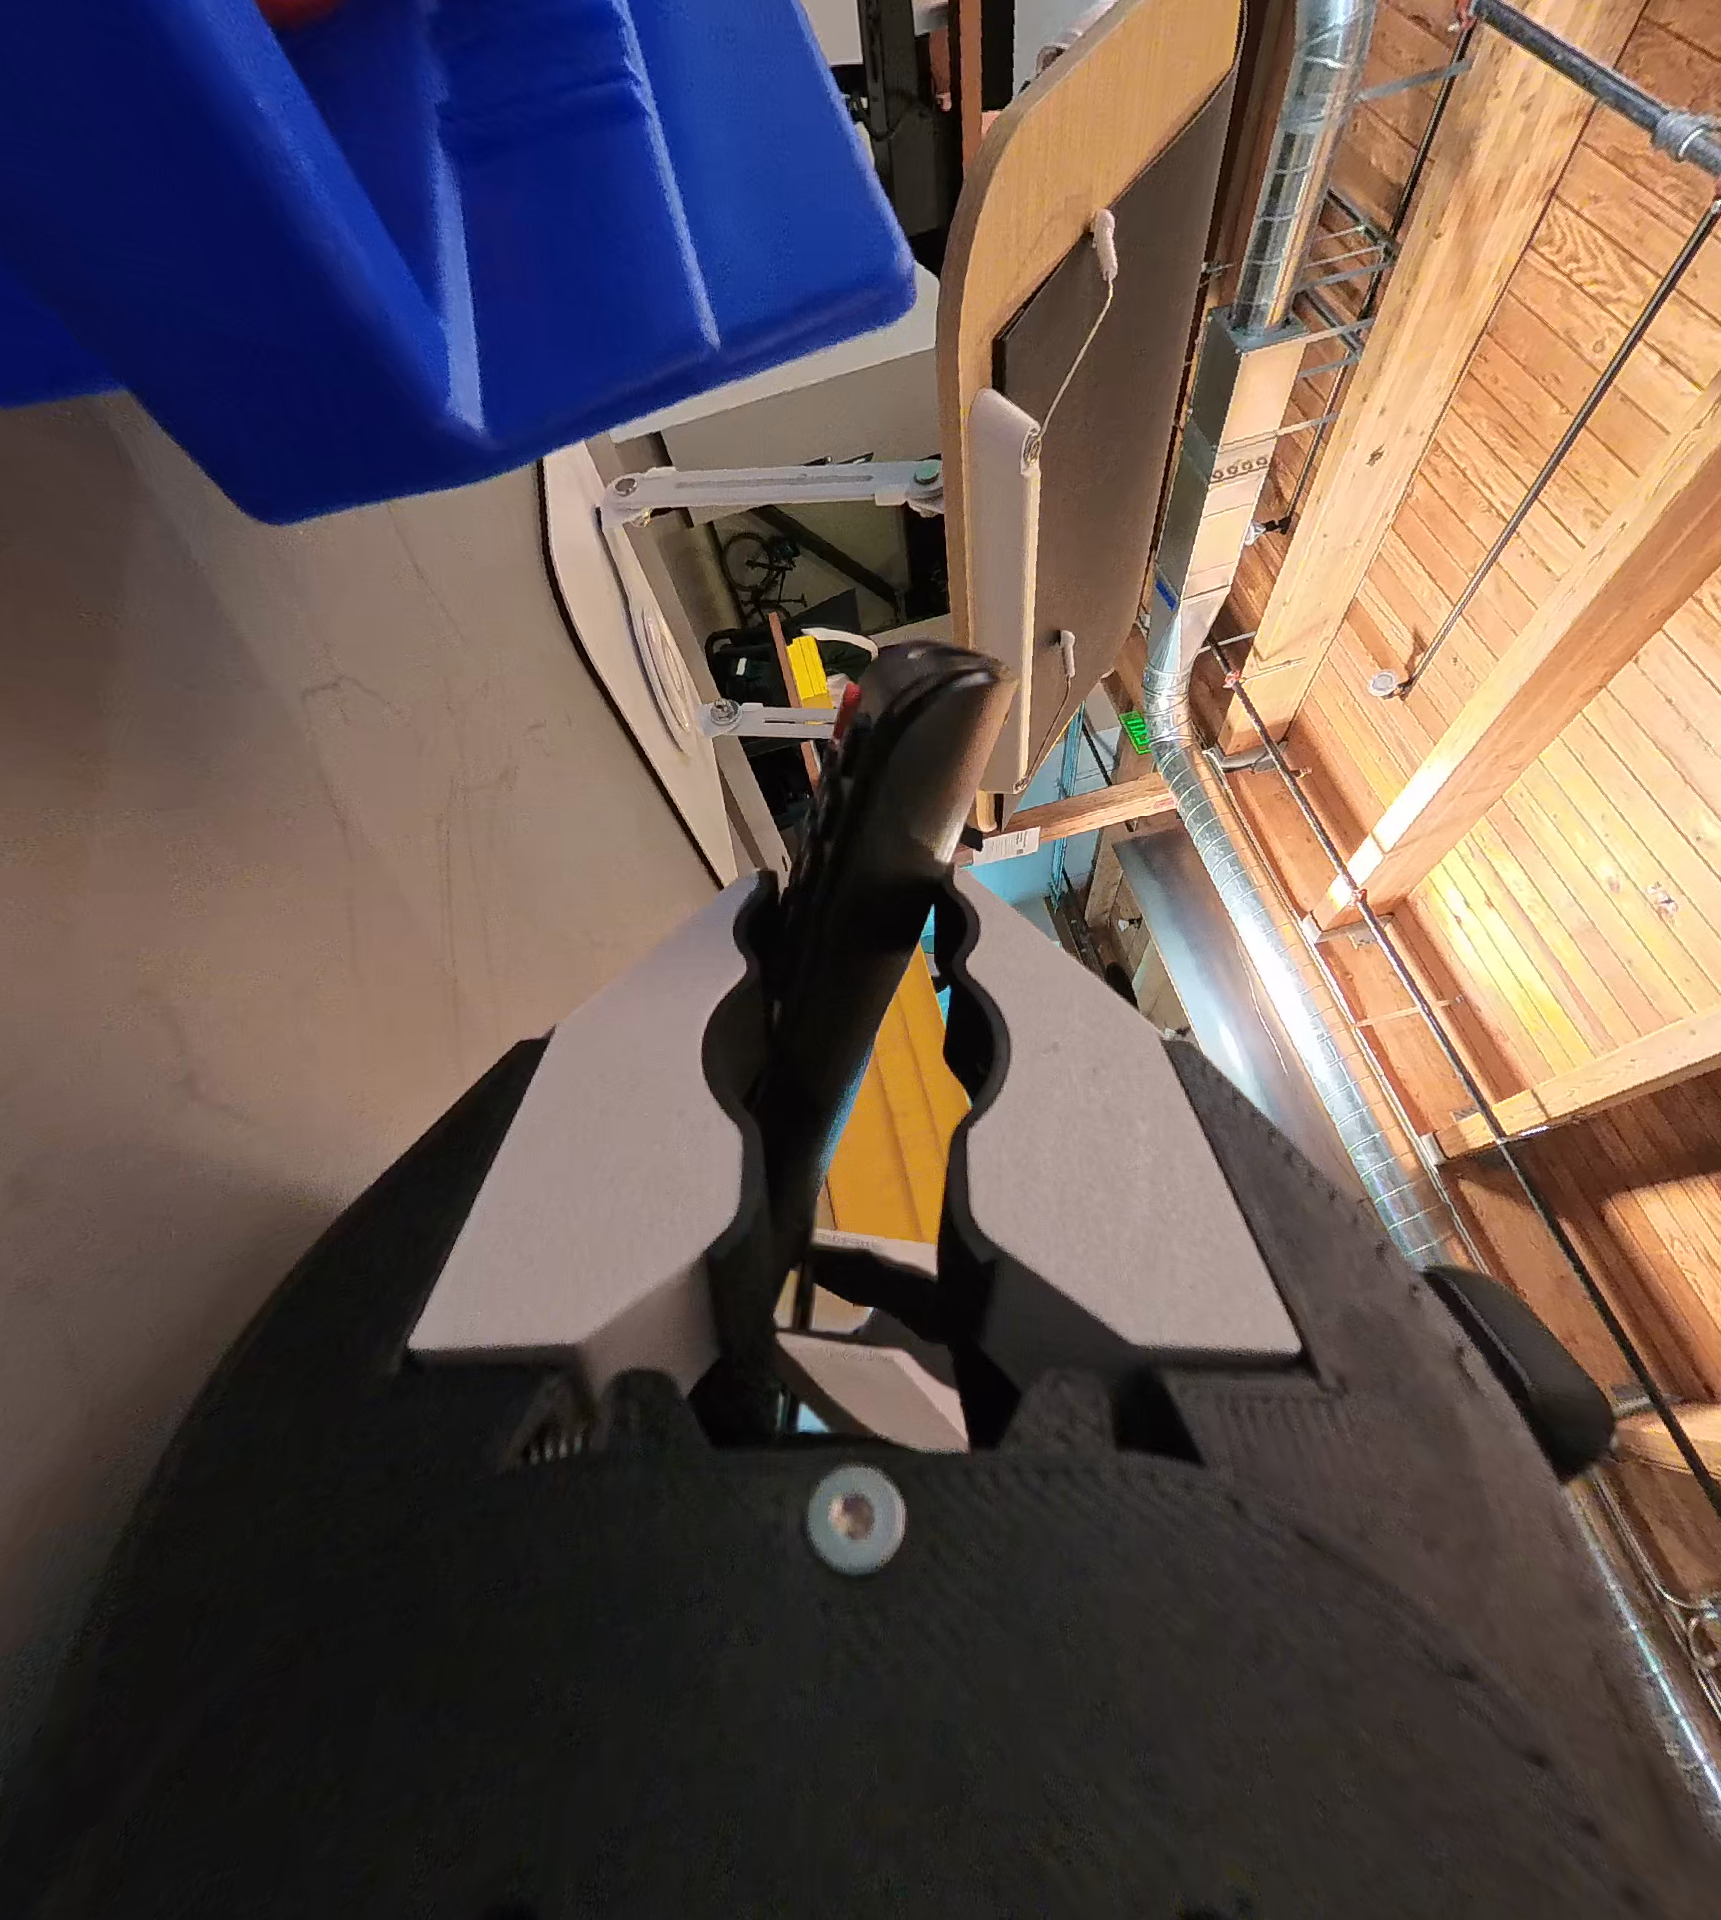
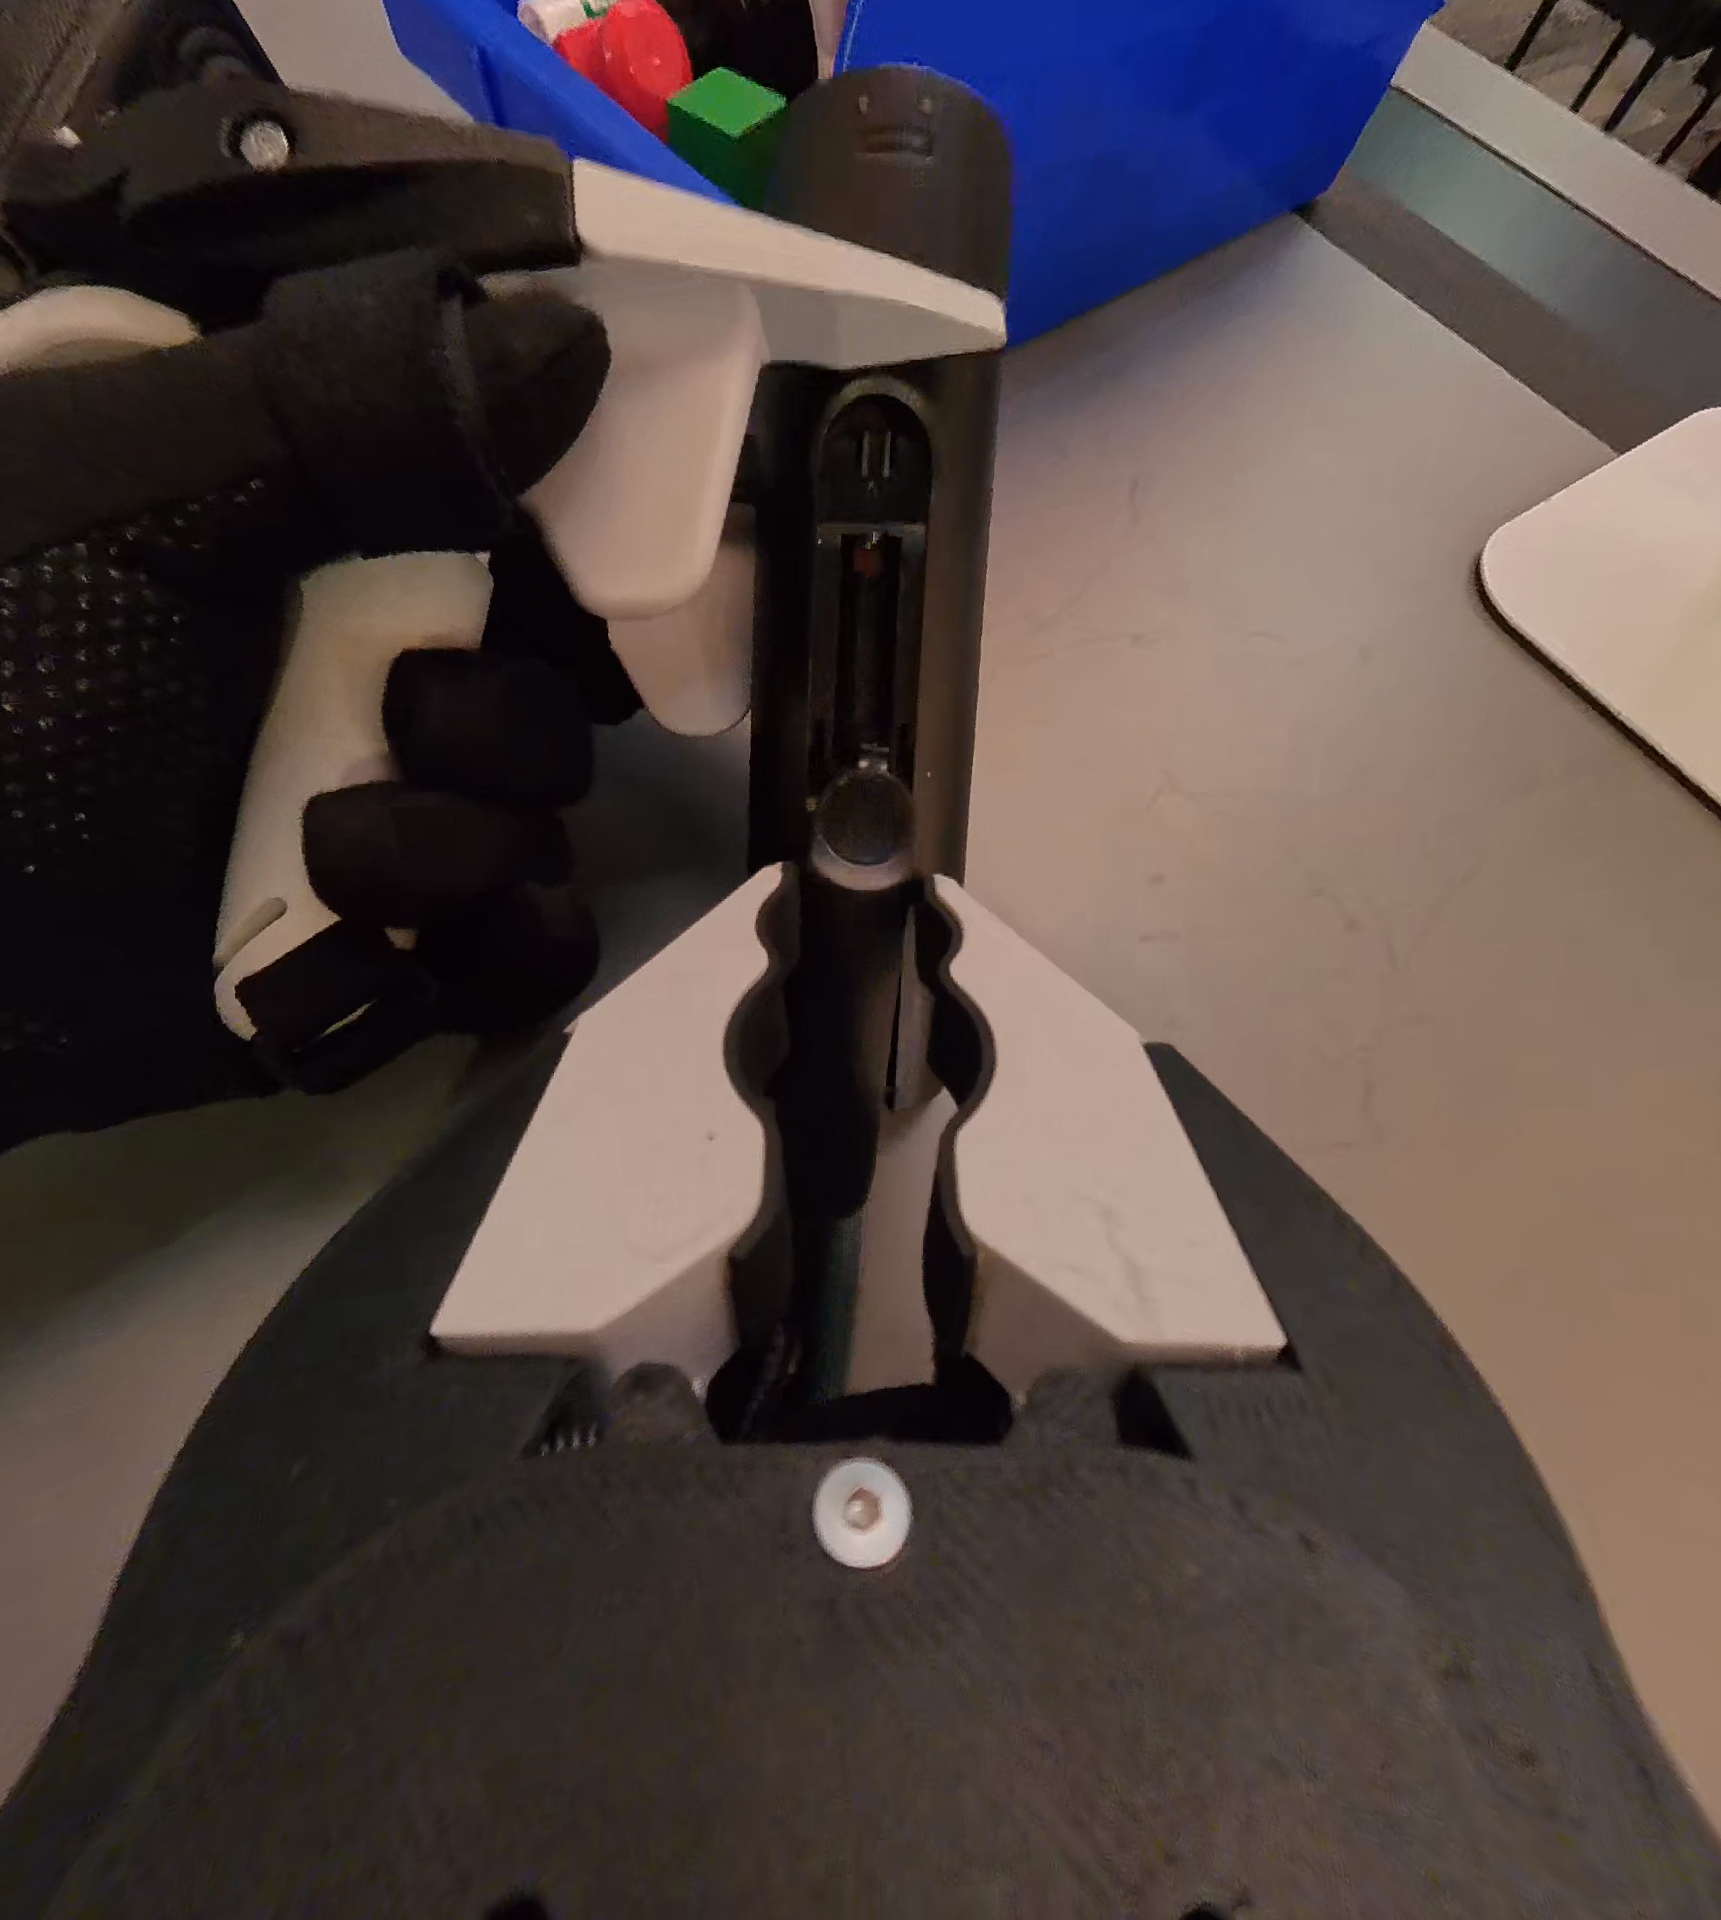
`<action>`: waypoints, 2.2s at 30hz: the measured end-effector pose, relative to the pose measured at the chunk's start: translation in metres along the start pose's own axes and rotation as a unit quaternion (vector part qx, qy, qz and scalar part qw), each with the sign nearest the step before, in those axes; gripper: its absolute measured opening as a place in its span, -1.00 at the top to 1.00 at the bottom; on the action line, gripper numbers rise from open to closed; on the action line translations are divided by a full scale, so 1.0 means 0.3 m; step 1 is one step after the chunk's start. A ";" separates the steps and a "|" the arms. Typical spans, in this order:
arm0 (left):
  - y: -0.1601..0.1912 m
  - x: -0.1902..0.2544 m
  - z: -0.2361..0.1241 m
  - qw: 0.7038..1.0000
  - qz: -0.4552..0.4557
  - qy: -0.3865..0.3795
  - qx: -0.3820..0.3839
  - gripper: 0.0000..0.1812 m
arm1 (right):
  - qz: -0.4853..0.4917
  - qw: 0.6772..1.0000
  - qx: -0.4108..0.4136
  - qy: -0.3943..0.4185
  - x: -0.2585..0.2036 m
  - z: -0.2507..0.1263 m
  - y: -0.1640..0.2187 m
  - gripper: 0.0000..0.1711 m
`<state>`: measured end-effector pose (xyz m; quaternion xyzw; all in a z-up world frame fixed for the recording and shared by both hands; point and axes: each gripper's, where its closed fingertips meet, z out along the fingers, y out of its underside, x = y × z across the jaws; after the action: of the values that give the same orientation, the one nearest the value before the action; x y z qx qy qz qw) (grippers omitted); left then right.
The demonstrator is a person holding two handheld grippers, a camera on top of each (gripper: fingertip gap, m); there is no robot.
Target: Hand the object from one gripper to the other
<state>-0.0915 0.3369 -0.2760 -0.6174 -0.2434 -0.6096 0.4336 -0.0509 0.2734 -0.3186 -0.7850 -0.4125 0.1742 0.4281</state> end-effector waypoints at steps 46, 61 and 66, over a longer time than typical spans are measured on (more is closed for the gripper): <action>0.004 0.000 0.004 1.000 0.000 0.000 -0.008 0.71 | -0.038 0.997 -0.070 -0.008 -0.032 -0.105 0.156 0.75; -0.004 0.000 -0.001 1.000 -0.006 0.003 -0.001 0.72 | -0.022 0.999 -0.034 -0.009 -0.011 -0.049 0.020 0.79; -0.008 -0.001 -0.002 1.000 -0.009 0.003 0.002 0.71 | -0.019 0.999 -0.038 -0.017 -0.015 -0.024 -0.006 0.80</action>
<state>-0.0939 0.3376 -0.2758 -0.6121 -0.2490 -0.6152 0.4299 -0.0499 0.2666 -0.3132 -0.7894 -0.4412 0.1636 0.3943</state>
